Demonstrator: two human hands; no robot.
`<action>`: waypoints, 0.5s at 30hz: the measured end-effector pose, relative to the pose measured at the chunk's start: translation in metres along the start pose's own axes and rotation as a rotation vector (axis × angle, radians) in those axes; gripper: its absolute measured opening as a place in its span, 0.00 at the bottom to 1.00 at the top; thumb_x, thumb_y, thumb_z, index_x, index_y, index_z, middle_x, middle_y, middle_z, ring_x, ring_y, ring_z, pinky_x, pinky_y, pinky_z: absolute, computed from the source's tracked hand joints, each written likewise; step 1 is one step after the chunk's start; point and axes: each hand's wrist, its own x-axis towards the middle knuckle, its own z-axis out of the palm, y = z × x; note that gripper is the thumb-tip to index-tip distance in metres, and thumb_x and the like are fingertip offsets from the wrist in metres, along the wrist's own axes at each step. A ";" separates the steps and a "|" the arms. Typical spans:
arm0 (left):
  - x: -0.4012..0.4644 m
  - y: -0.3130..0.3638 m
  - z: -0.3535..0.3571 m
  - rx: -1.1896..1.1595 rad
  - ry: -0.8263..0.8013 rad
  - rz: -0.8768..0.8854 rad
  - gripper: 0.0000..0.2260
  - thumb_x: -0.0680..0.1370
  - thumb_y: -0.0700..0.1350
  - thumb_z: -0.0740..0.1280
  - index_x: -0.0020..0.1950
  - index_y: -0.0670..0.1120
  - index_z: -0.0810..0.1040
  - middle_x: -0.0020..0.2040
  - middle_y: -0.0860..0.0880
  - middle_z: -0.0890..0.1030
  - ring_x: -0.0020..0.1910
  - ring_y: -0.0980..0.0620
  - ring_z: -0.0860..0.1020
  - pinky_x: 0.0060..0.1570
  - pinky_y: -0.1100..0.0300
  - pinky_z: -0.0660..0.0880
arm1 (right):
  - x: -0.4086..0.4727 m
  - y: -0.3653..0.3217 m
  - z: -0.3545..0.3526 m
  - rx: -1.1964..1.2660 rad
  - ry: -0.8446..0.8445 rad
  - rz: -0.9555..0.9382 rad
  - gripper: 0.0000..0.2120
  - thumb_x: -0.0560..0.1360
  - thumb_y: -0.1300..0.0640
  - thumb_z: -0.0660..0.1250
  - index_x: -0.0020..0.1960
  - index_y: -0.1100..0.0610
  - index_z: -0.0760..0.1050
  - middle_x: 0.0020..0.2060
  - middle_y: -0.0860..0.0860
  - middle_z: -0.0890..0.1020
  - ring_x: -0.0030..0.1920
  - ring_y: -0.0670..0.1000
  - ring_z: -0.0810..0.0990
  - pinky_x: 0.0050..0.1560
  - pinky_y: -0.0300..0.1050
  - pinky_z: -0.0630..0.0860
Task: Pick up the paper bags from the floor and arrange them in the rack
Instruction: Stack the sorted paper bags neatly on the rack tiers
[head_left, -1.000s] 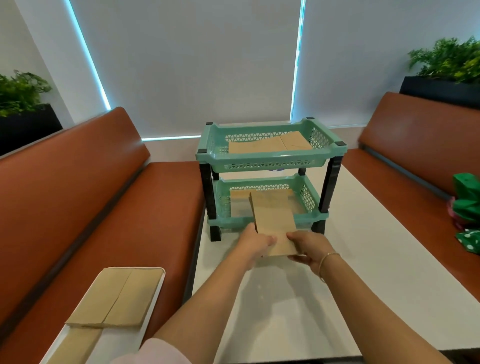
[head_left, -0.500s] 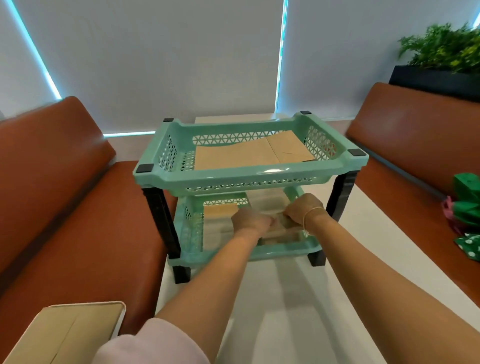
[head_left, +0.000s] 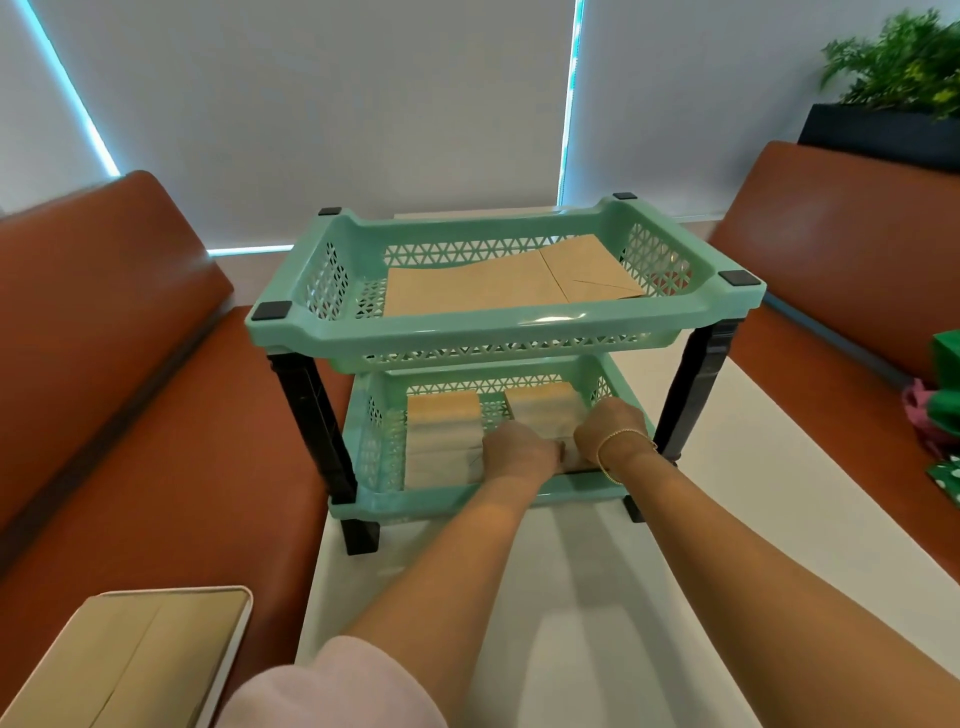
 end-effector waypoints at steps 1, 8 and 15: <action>0.000 0.000 0.001 0.007 -0.002 0.002 0.17 0.75 0.47 0.69 0.59 0.38 0.76 0.60 0.41 0.78 0.59 0.44 0.76 0.52 0.59 0.73 | -0.001 -0.001 0.000 -0.022 -0.005 -0.009 0.15 0.77 0.65 0.57 0.62 0.67 0.71 0.60 0.61 0.76 0.62 0.58 0.75 0.58 0.43 0.72; -0.003 0.001 0.004 0.063 0.043 0.020 0.17 0.76 0.46 0.66 0.62 0.39 0.75 0.63 0.41 0.77 0.61 0.44 0.75 0.55 0.58 0.72 | -0.004 -0.005 0.001 -0.180 -0.129 -0.094 0.15 0.78 0.59 0.59 0.60 0.65 0.74 0.60 0.59 0.77 0.61 0.57 0.75 0.58 0.43 0.72; 0.002 0.002 0.006 0.076 0.050 0.003 0.18 0.75 0.48 0.69 0.61 0.39 0.76 0.62 0.41 0.77 0.61 0.44 0.76 0.55 0.58 0.73 | -0.001 -0.004 0.002 -0.215 -0.114 -0.087 0.14 0.76 0.57 0.63 0.58 0.63 0.75 0.57 0.57 0.79 0.58 0.56 0.77 0.56 0.43 0.73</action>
